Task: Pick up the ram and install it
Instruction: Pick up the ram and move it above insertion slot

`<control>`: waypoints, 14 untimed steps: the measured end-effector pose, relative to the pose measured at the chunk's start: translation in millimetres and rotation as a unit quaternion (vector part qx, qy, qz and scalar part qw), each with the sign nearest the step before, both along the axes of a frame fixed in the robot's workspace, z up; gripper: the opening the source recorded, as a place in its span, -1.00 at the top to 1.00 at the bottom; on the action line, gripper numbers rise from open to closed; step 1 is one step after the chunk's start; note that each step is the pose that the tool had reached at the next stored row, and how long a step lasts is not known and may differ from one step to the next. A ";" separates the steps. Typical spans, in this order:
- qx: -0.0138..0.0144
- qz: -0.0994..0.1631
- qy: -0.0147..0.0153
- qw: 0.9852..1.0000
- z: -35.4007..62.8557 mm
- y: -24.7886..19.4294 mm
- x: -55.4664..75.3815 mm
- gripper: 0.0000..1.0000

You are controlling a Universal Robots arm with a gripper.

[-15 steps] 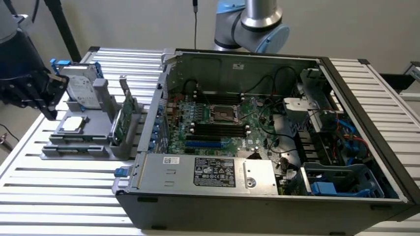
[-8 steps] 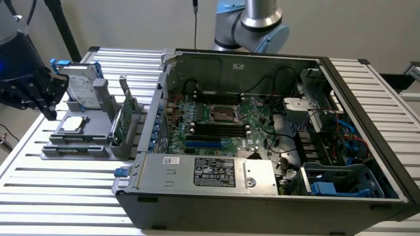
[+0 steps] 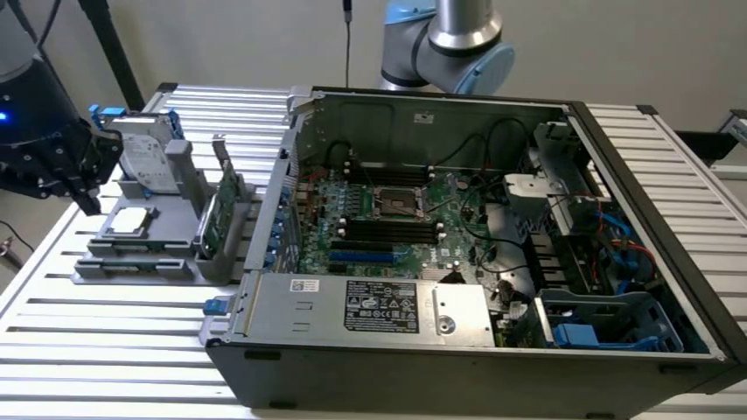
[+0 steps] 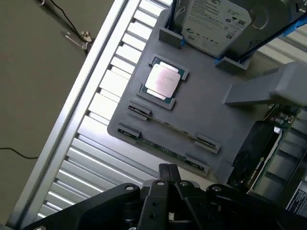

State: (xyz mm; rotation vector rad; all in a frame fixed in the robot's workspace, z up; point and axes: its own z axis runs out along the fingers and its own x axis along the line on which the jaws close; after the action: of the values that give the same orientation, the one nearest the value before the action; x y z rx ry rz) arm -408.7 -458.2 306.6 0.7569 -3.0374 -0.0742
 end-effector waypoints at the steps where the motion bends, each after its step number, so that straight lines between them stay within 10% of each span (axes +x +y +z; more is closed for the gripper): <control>1: 0.000 0.009 0.000 1.000 -0.2 0.0 0.0 0.79; 7: 0.000 0.063 0.000 0.998 -2.2 0.0 0.0 0.79; 14: 0.000 0.127 0.000 0.992 -4.5 0.0 0.0 0.79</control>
State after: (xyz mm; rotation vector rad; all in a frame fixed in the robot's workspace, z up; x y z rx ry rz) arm -408.7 -458.2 302.1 1.1334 -2.9116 -0.0714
